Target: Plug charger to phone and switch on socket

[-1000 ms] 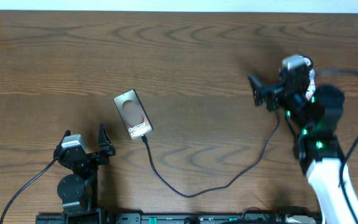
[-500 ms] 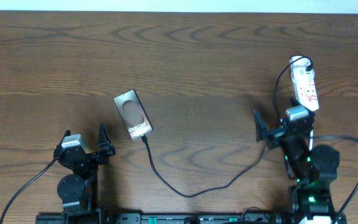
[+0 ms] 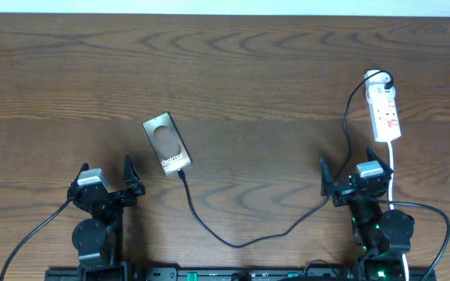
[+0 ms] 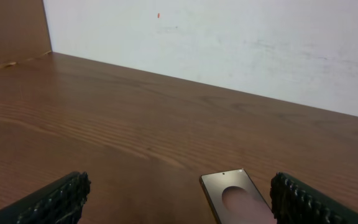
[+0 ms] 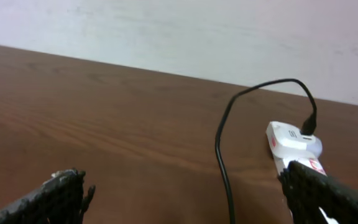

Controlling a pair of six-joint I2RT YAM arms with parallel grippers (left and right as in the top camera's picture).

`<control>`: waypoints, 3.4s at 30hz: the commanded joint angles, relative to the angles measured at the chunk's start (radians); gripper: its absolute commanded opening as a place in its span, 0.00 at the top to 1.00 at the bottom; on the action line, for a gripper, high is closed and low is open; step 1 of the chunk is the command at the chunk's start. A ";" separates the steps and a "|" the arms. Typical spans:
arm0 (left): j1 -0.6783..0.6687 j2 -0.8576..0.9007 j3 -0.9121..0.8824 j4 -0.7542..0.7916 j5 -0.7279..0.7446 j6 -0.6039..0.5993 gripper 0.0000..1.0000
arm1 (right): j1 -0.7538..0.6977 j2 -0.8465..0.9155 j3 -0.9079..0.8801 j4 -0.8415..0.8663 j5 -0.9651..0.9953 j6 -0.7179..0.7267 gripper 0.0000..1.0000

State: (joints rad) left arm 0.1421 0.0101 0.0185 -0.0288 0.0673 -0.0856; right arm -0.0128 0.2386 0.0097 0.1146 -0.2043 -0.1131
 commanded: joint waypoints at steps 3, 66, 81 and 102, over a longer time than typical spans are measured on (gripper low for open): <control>0.003 -0.005 -0.014 -0.038 0.002 -0.009 0.05 | -0.018 -0.104 -0.004 -0.121 0.076 0.000 0.01; 0.003 -0.005 -0.014 -0.038 0.002 -0.008 0.05 | -0.025 -0.234 -0.004 -0.185 0.262 0.187 0.01; 0.003 -0.005 -0.014 -0.038 0.002 -0.009 0.05 | -0.025 -0.234 -0.004 -0.185 0.262 0.187 0.01; 0.003 -0.005 -0.014 -0.038 0.002 -0.009 0.05 | -0.025 -0.234 -0.004 -0.185 0.262 0.187 0.01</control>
State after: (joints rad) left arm 0.1421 0.0101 0.0185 -0.0288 0.0677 -0.0856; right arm -0.0475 0.0147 0.0071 -0.0669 0.0525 0.0608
